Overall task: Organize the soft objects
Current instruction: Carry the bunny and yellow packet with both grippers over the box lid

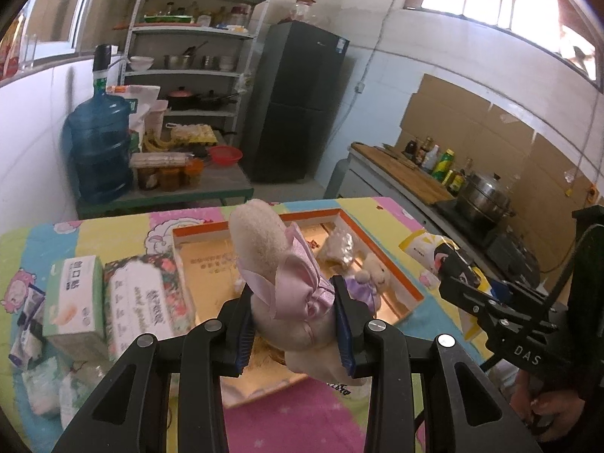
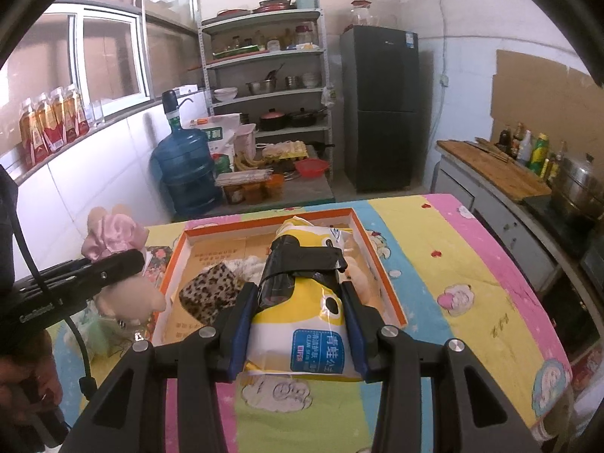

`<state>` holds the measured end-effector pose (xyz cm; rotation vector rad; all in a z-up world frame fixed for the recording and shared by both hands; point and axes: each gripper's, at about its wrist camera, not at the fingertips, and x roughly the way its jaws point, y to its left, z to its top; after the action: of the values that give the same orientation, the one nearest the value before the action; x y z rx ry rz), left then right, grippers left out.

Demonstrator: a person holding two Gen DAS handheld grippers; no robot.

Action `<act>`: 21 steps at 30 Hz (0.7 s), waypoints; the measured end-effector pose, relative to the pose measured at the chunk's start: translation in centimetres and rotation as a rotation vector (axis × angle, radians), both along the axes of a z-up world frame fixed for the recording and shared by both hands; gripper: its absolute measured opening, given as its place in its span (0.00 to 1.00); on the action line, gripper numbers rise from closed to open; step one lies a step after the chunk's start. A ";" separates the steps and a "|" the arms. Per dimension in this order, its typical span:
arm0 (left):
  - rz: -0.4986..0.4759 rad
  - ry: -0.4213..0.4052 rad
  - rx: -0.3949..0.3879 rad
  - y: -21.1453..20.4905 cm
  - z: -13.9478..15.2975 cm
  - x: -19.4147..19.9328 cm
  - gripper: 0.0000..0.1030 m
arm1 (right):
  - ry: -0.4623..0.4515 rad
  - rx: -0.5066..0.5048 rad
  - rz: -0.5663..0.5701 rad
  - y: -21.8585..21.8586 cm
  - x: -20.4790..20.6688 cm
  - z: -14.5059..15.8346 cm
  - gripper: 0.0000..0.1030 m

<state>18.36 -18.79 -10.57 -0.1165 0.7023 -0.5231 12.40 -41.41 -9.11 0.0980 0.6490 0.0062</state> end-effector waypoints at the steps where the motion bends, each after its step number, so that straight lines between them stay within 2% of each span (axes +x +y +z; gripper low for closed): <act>1: 0.009 0.005 0.003 -0.4 -0.1 0.5 0.35 | -0.001 0.000 0.014 -0.5 0.4 0.0 0.43; 11: 0.098 0.076 0.010 -3.4 -1.0 5.6 0.35 | 0.022 0.034 0.168 -3.2 6.2 -1.3 0.43; 21: 0.189 0.175 0.011 -4.1 -3.3 10.4 0.35 | 0.029 0.001 0.338 -2.0 11.1 -2.9 0.43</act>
<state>28.78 -22.92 -13.89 -0.2176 0.8553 -0.3305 23.48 -43.46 -12.01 -0.0117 0.6886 0.3313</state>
